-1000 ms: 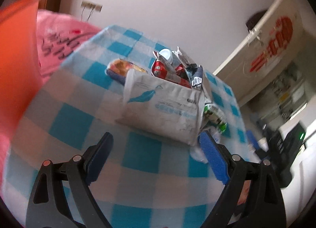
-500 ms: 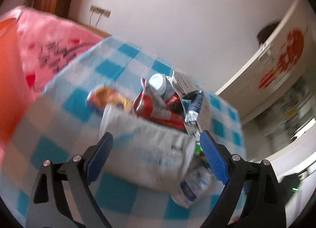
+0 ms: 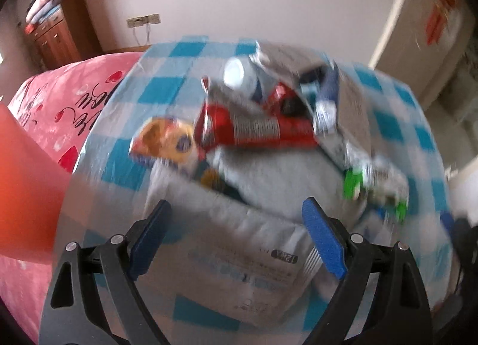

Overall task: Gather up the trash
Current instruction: 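Reach the right tool toward the green-white bag on the table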

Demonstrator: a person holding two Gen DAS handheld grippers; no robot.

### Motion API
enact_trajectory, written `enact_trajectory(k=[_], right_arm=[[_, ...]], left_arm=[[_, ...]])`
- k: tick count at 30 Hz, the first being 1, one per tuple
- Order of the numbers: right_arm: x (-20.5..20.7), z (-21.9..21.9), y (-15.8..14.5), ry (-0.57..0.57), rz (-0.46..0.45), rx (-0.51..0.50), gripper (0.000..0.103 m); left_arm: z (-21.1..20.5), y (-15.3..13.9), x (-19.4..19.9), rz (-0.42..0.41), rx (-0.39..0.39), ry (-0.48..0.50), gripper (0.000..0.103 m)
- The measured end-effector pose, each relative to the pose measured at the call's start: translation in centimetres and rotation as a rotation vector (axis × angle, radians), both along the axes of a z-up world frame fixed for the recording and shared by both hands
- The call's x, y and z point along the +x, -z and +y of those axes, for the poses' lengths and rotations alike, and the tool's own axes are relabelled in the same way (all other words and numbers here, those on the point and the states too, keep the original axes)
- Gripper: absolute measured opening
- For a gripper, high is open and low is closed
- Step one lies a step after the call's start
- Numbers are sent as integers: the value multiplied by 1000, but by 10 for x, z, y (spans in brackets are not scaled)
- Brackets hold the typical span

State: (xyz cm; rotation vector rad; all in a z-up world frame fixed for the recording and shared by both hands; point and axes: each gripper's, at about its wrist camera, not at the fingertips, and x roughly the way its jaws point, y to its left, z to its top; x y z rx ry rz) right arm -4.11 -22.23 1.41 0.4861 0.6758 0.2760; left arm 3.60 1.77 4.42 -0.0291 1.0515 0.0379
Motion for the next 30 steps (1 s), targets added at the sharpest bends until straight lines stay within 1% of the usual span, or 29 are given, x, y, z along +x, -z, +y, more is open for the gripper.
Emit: enact_trajectory(k=[3, 5, 8, 10, 12, 13, 14, 18, 20, 24, 27, 30], right_arm=[[4, 5, 4, -24, 23, -10, 98], [7, 7, 7, -37, 39, -17, 98], [11, 9, 8, -48, 48, -33, 98], [13, 11, 8, -50, 52, -47, 98], [17, 13, 7, -60, 51, -61, 98], [20, 14, 5, -62, 47, -76, 98], [23, 15, 4, -61, 45, -94, 98], [36, 21, 5, -72, 50, -152, 98], [42, 24, 8, -81, 57, -171, 98], [52, 27, 14, -102, 75, -191, 98], [55, 32, 16, -125, 82, -210, 98], [56, 35, 16, -143, 78, -227, 98]], left_arm=[[-1, 3, -21, 25, 49, 55, 90], [2, 1, -33, 33, 59, 77, 90], [10, -8, -50, 24, 79, 76, 90], [15, -13, -59, 24, 77, 63, 90], [24, -17, -68, 22, 47, 19, 90], [28, -18, -70, 16, 18, -4, 90], [30, -19, -72, 14, -23, -27, 90], [35, -9, -71, 46, -178, -111, 90], [34, -2, -67, 53, -203, -147, 90], [28, 8, -58, 63, -198, -184, 90], [23, 14, -49, 61, -149, -205, 90], [22, 18, -41, 66, -124, -235, 90]])
